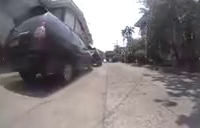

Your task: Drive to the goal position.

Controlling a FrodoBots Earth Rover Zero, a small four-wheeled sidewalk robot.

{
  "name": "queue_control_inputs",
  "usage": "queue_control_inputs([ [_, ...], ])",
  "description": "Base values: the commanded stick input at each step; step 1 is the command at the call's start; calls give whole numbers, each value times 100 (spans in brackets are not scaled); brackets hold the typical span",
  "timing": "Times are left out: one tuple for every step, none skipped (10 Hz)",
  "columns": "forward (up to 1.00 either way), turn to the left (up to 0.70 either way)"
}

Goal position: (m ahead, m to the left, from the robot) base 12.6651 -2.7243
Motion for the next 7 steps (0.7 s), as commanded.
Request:
queue_control_inputs([
  [100,-40],
  [100,-40],
  [100,-40],
  [100,-39],
  [100,-9],
  [100,0],
  [100,0],
])
